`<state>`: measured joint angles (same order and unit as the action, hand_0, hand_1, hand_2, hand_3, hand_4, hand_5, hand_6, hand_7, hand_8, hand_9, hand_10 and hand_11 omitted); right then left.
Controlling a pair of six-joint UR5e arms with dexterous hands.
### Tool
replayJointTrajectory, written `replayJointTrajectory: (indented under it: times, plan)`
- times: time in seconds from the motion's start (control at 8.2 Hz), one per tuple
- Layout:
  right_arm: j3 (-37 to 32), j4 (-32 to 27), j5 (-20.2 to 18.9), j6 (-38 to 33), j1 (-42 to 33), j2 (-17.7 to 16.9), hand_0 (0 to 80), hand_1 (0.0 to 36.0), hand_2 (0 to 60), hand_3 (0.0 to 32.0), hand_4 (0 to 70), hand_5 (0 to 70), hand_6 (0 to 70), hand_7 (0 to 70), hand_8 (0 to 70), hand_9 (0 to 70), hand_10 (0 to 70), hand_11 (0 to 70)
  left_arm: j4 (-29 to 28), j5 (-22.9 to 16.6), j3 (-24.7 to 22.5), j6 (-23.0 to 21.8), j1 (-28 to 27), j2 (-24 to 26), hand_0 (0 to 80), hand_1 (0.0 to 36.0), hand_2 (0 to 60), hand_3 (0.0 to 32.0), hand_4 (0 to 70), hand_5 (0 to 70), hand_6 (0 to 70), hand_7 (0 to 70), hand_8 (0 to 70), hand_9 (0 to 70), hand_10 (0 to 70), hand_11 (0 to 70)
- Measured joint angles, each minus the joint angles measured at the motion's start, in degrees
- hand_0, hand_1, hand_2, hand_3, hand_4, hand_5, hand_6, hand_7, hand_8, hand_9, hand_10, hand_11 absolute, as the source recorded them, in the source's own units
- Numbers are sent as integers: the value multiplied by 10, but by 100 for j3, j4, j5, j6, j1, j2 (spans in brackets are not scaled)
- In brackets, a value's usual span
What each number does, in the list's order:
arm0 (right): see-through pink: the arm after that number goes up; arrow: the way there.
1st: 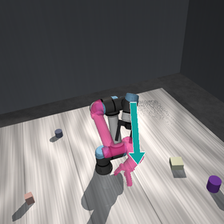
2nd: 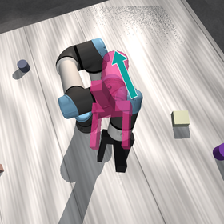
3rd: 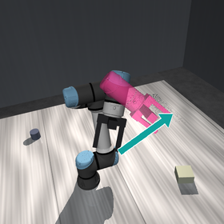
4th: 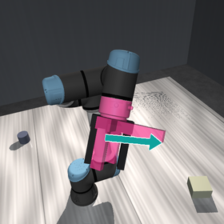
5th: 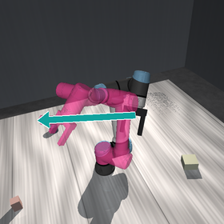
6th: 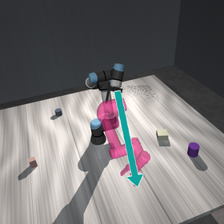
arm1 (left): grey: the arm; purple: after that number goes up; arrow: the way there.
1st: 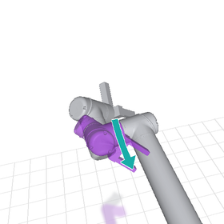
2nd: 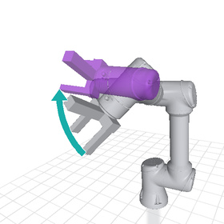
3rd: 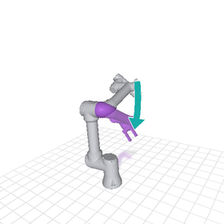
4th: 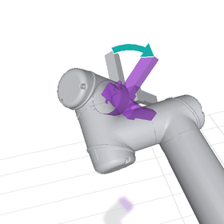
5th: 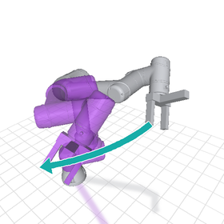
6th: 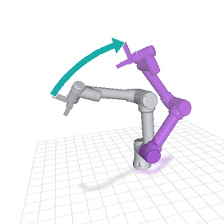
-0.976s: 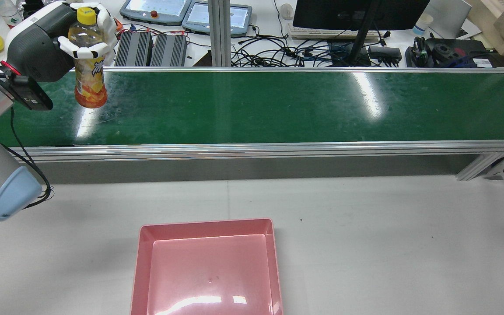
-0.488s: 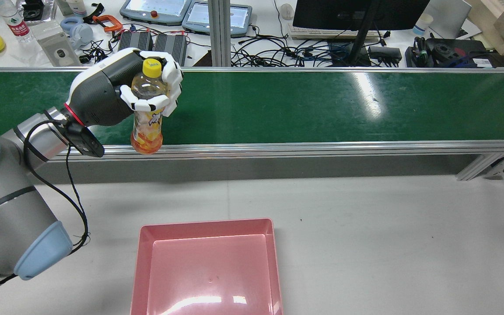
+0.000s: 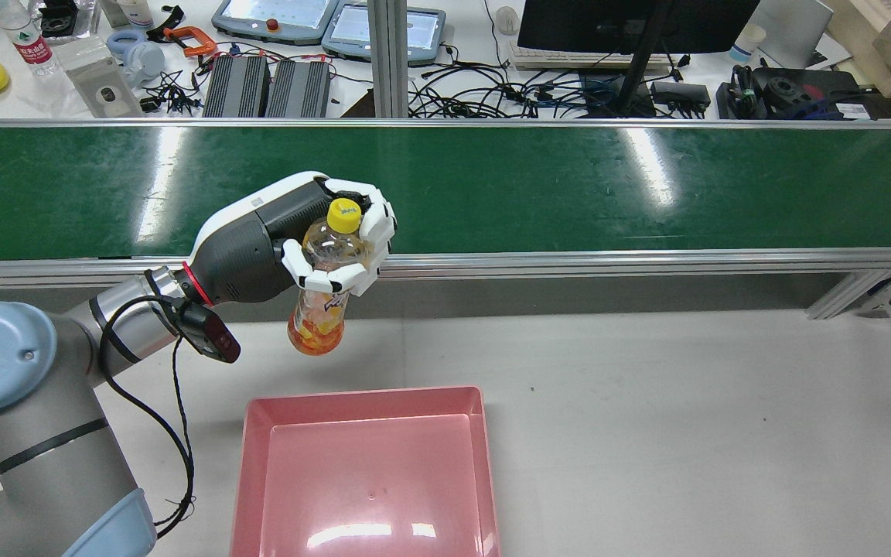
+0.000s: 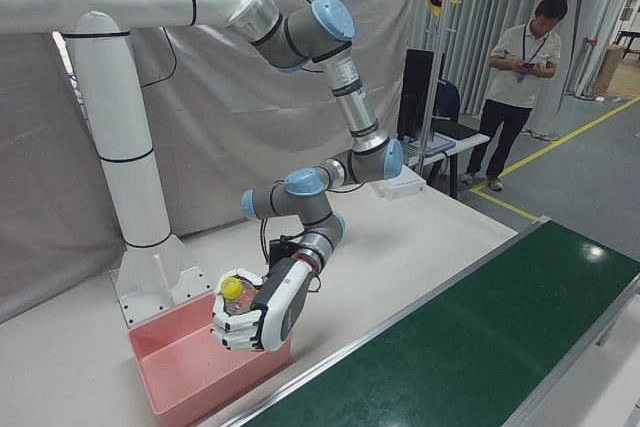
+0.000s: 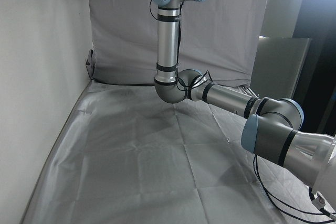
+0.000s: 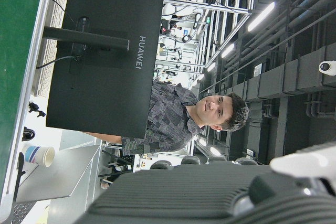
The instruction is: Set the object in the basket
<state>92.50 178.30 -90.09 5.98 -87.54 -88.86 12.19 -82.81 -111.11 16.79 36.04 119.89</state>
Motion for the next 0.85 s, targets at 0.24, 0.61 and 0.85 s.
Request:
replayJointTrajectory:
  times: [0.24, 0.61, 0.85]
  plan:
    - [2, -3, 0, 0, 0, 0, 0, 0, 0, 0, 0, 0, 0, 0, 0, 0, 0, 0, 33, -5, -147, 143, -368, -32, 666, 251, 600, 0, 700, 700, 700, 700, 700, 700, 700, 700]
    - [5, -6, 0, 0, 0, 0, 0, 0, 0, 0, 0, 0, 0, 0, 0, 0, 0, 0, 152, -18, -411, 446, -893, -48, 698, 193, 588, 0, 700, 700, 700, 700, 700, 700, 700, 700]
    - [5, -6, 0, 3, 0, 0, 0, 0, 0, 0, 0, 0, 0, 0, 0, 0, 0, 0, 125, -219, -434, 441, -990, -47, 800, 54, 0, 0, 700, 604, 430, 700, 460, 656, 490, 693]
